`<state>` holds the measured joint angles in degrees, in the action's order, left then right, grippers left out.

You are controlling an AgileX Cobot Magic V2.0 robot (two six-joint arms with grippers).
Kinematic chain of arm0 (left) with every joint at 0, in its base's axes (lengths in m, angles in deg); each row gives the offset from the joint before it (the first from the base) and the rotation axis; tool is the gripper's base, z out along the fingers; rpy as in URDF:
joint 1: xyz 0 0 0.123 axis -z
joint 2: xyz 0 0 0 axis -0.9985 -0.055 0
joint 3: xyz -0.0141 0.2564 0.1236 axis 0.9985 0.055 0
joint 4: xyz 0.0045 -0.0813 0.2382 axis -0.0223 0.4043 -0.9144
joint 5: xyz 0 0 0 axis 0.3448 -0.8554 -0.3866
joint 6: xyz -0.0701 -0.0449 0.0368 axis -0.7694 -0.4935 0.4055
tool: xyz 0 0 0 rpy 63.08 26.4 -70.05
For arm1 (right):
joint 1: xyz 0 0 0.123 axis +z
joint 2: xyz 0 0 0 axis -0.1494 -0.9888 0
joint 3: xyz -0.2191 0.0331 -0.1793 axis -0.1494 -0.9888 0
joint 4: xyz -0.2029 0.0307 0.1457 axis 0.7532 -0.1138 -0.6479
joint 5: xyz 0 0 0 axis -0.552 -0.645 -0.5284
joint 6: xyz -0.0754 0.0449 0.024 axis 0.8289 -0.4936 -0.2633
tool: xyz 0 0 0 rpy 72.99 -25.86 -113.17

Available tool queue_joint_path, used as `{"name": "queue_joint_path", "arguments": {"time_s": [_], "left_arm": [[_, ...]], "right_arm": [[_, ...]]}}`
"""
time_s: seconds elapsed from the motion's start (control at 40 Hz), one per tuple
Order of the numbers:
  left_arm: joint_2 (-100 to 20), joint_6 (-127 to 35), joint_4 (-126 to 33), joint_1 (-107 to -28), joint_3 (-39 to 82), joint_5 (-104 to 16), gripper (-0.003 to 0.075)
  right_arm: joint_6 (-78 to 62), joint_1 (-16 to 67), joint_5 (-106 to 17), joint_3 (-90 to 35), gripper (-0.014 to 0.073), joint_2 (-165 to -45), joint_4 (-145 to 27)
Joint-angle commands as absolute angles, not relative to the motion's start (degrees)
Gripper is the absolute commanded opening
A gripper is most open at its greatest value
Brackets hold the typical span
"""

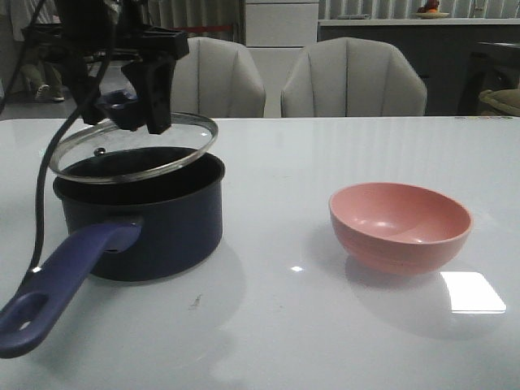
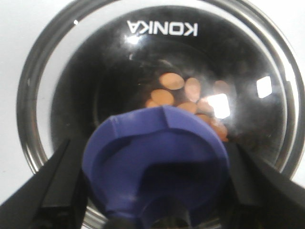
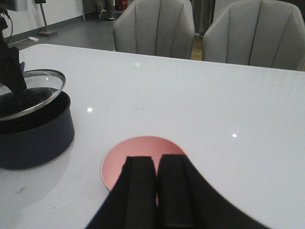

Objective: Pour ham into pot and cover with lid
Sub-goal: 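Lower the lid onto the saucepan with the left gripper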

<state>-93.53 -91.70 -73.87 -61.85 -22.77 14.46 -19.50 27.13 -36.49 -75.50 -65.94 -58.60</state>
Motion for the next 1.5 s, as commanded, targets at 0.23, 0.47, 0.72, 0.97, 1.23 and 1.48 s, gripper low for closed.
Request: {"name": "queue_joint_path", "arguments": {"time_s": [0.23, 0.47, 0.72, 0.97, 1.23, 1.48], "left_arm": [[-91.4, -91.3, -74.6, -61.2, -25.1, 16.0, 0.0202], [-92.3, -91.3, -74.6, -61.2, -25.1, 16.2, 0.0202], [-94.3, -91.3, -74.7, -61.2, -25.1, 16.2, 0.0211], [-94.7, -91.3, -74.8, -61.2, -25.1, 16.2, 0.0341], [-94.7, -91.3, -74.8, -61.2, -25.1, 16.3, 0.0486], [-94.7, -91.3, -74.8, -61.2, -25.1, 16.3, 0.0525]], "right_arm": [[-19.0, 27.1, -31.7, -73.9, 0.0161, -66.1, -58.7], [-19.0, 27.1, -31.7, -73.9, 0.0161, -66.1, -58.7], [-19.0, 27.1, -31.7, -73.9, 0.0161, -66.1, -58.7], [-19.0, 27.1, -31.7, -73.9, 0.0161, -66.1, -58.7], [-19.0, 27.1, -31.7, -73.9, 0.0161, -66.1, -58.7], [-19.0, 27.1, -31.7, -73.9, 0.0161, -66.1, -58.7]]}}
